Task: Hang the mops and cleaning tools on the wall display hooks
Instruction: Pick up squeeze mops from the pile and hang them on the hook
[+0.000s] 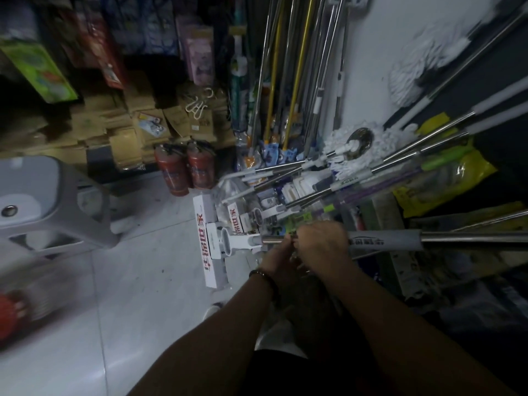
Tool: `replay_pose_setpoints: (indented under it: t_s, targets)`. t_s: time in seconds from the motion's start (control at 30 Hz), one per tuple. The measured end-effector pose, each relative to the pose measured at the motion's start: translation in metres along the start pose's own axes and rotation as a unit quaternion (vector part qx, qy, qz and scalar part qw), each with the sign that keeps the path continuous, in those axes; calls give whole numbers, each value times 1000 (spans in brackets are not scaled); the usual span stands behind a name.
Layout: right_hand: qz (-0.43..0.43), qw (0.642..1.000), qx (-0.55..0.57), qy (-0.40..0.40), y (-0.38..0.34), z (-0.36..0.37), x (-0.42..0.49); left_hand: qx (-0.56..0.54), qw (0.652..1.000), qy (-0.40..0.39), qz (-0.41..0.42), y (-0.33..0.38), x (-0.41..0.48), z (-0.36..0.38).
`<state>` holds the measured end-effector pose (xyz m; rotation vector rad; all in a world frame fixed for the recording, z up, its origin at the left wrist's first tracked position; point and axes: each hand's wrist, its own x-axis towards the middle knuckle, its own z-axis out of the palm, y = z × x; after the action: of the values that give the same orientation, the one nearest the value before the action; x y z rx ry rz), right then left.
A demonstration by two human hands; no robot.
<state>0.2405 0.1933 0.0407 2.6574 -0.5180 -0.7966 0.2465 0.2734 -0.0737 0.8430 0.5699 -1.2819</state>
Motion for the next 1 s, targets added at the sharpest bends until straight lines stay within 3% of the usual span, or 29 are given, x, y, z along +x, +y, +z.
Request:
replay_pose_setpoints:
  t_s: [0.03,0.13,0.2,0.3,0.43,0.53,0.77,1.0]
  targets:
    - [16,1000,21,0,5,-2,0,-31,999,-17,-6,0,-3,-4]
    - [47,996,73,-3,16,-2,-15,-106,993,44,3,6,0,-30]
    - [74,992,107,7,24,-2,-27,-170,979,102,52,17,17,-54]
    - [101,985,142,-1,37,3,-42,-281,949,123,74,31,25,-73]
    - [119,974,193,-26,43,24,-51,-311,944,101,51,39,32,-83]
    - [81,950,293,-70,38,36,-35,-310,947,62,60,47,28,-75]
    - [21,860,508,27,6,23,0,-123,983,-15,137,61,1,-37]
    - [0,788,608,97,17,-35,11,55,965,-101,235,90,-29,-3]
